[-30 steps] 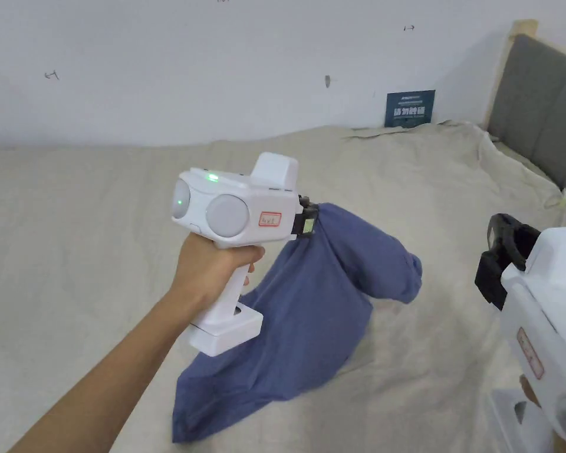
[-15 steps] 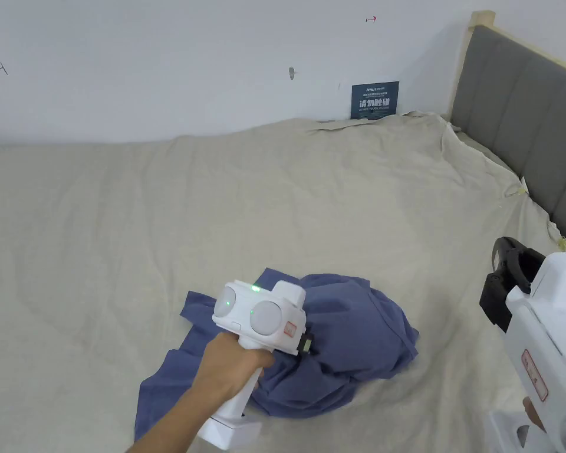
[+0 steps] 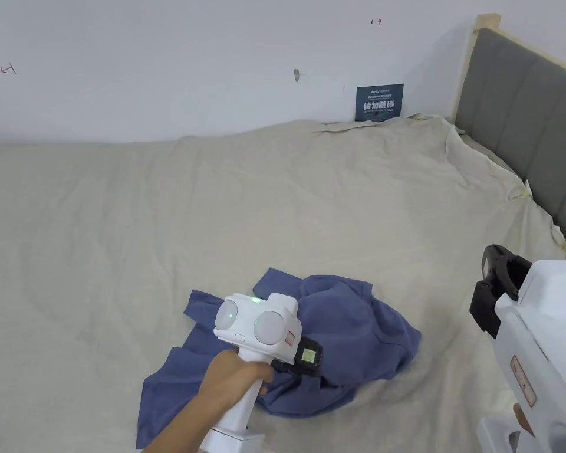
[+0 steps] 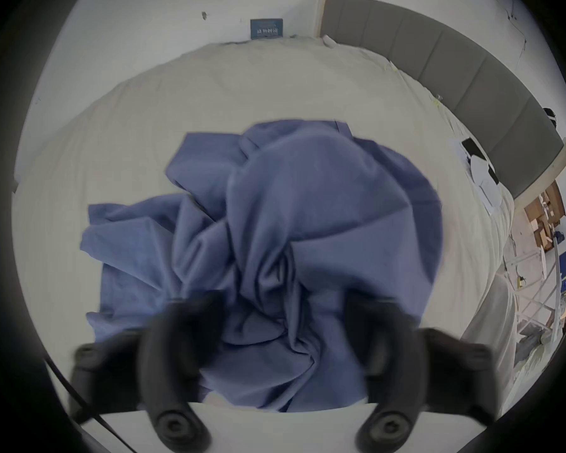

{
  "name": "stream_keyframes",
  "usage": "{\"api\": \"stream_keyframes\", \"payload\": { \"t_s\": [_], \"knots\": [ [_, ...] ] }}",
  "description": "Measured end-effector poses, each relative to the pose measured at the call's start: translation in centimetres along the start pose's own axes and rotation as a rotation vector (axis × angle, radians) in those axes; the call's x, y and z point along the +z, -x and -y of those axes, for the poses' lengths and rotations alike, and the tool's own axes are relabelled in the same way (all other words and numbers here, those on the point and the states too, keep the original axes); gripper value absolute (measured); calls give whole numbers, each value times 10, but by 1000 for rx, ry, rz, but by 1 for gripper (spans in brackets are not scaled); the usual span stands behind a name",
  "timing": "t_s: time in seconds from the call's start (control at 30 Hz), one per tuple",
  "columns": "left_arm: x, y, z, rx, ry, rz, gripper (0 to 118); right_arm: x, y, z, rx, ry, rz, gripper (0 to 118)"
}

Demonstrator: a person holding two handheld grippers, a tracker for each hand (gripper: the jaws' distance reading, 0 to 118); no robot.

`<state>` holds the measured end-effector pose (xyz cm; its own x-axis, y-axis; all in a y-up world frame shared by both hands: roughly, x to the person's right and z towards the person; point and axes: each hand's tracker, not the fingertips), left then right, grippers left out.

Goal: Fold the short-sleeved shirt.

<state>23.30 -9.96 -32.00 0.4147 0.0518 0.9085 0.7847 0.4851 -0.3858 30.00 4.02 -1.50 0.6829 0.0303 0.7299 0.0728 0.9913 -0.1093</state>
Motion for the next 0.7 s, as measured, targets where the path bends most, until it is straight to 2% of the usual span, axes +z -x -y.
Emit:
{"api": "stream_keyframes", "payload": {
  "t_s": [0.03, 0.07, 0.23, 0.33, 0.47, 0.57, 0.7],
  "knots": [
    [10, 1, -3, 5, -28, -6, 108, 0, 1, -1, 1, -2, -4, 0],
    [22, 3, -6, 2, -76, -8, 112, 1, 3, -3, 2, -5, -5, 0],
    [90, 11, -14, -18, -278, -37, 112, 3, 8, -10, 5, -26, -17, 0],
    [133, 17, -7, -47, -460, -89, 113, 5, 10, -14, 4, -39, -22, 0],
    [174, 33, 7, 12, -598, -127, 113, 5, 14, -17, 0, -49, -28, 0],
    [191, 44, 28, 29, -722, -228, 112, 5, 16, -17, 0, -54, -32, 0],
    [197, 54, 59, -16, -821, -361, 110, 4, 19, -16, 4, -58, -37, 0]
  ]
}}
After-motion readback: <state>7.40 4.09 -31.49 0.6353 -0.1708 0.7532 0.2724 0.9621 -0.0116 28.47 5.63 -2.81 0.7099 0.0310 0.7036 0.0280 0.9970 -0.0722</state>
